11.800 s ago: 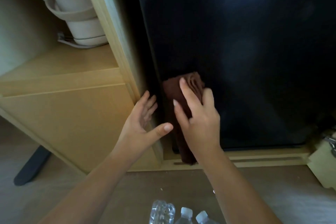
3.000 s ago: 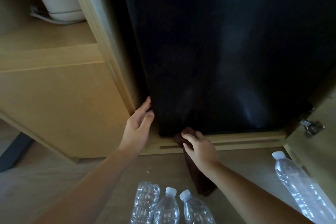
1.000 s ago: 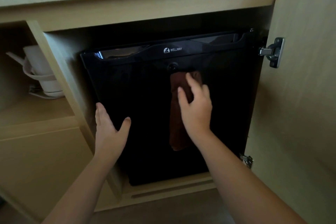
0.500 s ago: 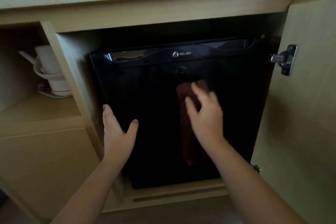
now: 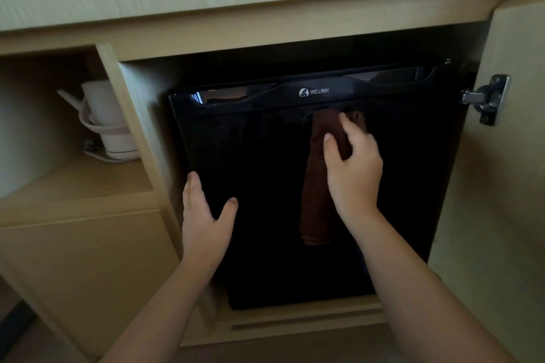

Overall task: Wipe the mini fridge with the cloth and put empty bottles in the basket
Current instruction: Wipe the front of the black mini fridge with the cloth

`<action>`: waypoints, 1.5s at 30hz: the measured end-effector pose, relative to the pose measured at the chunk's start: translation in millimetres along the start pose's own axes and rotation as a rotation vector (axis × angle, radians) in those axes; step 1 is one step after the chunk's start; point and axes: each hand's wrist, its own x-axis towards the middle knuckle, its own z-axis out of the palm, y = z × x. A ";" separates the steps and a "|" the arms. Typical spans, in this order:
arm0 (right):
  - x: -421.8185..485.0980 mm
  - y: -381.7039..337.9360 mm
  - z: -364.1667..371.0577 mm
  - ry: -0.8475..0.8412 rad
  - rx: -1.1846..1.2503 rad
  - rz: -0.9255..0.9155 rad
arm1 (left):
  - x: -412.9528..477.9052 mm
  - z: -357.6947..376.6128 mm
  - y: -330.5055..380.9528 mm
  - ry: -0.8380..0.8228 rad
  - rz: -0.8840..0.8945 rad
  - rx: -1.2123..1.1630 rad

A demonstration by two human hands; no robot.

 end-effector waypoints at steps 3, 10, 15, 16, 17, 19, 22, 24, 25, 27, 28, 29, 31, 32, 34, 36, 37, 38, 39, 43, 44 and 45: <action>-18.3 6.9 2.6 -0.134 -0.067 -0.036 | -0.5 -0.1 -0.7 -0.005 0.007 -0.014; 7.5 41.5 -35.2 0.162 -0.027 0.108 | -3.5 8.3 4.8 0.002 0.021 0.022; 7.0 46.3 -38.2 0.172 -0.063 0.096 | -5.5 10.8 4.2 -0.005 0.040 0.047; -5.3 47.5 -32.3 0.120 -0.087 0.048 | -5.4 11.6 3.7 0.000 0.039 0.046; -18.5 49.6 -27.3 0.050 -0.103 0.011 | -5.4 12.6 3.8 0.004 0.038 0.046; -36.4 53.1 -22.9 -0.070 -0.102 -0.003 | -4.9 15.4 6.2 0.012 0.031 0.045; -29.3 51.0 -27.4 -0.045 -0.110 -0.016 | -5.6 17.6 12.2 0.009 -0.003 0.010; -7.9 47.3 -33.8 0.074 -0.108 -0.004 | -5.9 17.9 13.7 0.006 -0.010 -0.005; 4.7 44.7 -38.3 0.138 -0.104 0.025 | -6.0 17.7 13.7 0.005 -0.008 -0.003; 27.1 41.9 -48.2 0.205 -0.085 0.080 | -6.4 17.6 12.1 0.006 -0.003 0.011; 34.5 42.1 -52.3 0.213 -0.079 0.086 | -6.6 17.6 11.0 0.012 -0.006 0.020; 38.1 42.9 -55.6 0.214 -0.079 0.082 | -6.6 17.9 10.4 0.019 -0.010 0.025; 33.8 47.9 -57.9 0.200 -0.092 0.072 | -6.1 18.9 10.0 0.026 -0.018 0.026; 26.8 53.8 -57.7 0.190 -0.106 0.081 | -5.9 19.8 10.1 0.030 -0.020 0.026; 8.5 68.0 -58.4 0.167 -0.123 0.117 | -6.0 20.5 10.9 0.042 -0.022 0.030; -4.6 78.7 -62.1 0.130 -0.130 0.151 | -6.3 20.3 11.7 0.052 -0.020 0.036; -6.3 80.5 -64.2 0.118 -0.141 0.148 | -6.3 19.8 11.8 0.054 -0.021 0.037; -4.4 79.3 -65.9 0.112 -0.147 0.138 | -6.0 19.2 11.6 0.054 -0.021 0.037; 0.4 75.1 -67.0 0.115 -0.146 0.125 | -5.7 18.7 11.6 0.052 -0.021 0.034; 41.8 40.1 -64.0 0.191 -0.082 0.052 | -5.9 16.7 12.1 0.060 -0.030 0.037; 52.2 32.6 -62.1 0.203 -0.061 0.037 | -6.0 16.5 11.5 0.059 -0.026 0.041; 59.6 27.1 -60.1 0.206 -0.034 0.028 | -6.3 16.4 11.0 0.057 -0.020 0.047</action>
